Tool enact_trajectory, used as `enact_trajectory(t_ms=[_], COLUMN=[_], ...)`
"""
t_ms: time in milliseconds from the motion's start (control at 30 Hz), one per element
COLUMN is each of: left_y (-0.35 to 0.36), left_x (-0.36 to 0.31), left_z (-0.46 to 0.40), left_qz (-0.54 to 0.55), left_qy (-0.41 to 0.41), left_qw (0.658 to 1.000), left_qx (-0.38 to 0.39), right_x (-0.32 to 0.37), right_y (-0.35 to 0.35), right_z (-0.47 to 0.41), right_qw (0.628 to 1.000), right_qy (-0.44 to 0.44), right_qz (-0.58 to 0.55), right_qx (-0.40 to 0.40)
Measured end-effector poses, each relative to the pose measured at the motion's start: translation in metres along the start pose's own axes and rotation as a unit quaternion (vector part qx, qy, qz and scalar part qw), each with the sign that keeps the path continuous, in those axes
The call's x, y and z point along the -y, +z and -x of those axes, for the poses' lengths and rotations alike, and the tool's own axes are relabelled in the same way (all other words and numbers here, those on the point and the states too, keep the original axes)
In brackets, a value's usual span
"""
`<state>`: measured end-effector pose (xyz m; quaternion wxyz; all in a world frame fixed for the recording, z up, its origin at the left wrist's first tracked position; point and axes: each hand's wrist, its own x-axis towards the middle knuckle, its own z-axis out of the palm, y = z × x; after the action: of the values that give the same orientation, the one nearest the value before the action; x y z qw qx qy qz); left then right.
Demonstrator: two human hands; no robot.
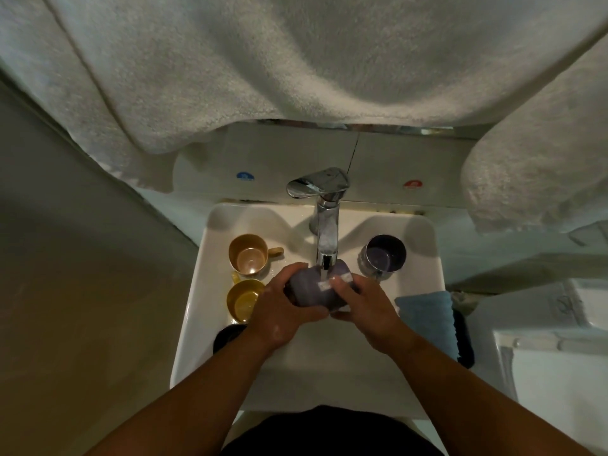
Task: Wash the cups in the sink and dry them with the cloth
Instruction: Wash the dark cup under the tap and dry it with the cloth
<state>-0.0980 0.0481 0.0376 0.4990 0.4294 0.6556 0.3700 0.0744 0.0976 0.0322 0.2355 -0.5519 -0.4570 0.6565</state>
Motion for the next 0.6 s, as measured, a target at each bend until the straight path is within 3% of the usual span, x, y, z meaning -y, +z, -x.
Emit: enact_trajectory(t_ms=[133,300,400,500,600], left_y=[0.006,0.008,0.002,-0.002,0.000], left_x=[-0.002,-0.008,-0.005,-0.001,-0.004], left_z=[0.000,-0.001,0.001,0.003,0.007], left_qz=[0.060,0.217,0.170,0.084,0.157], left_qy=[-0.031,-0.160,-0.108,-0.044,-0.074], left_qw=[0.998,0.963,0.979,0.995,0.985], left_qx=[-0.009,0.013,-0.016,-0.014,0.007], right_x=[-0.005,-0.002,0.001,0.003,0.004], right_y=[0.001,-0.008,-0.007,0.003,0.010], right_z=[0.000,0.004,0.002,0.001,0.000], right_qw=[0.998,0.997,0.994,0.999,0.998], right_qy=[-0.022,-0.080,-0.084,-0.033,-0.041], right_qz=[-0.055,-0.010,0.062,-0.003,-0.012], right_qx=[-0.036,0.013,0.022,-0.016,-0.044])
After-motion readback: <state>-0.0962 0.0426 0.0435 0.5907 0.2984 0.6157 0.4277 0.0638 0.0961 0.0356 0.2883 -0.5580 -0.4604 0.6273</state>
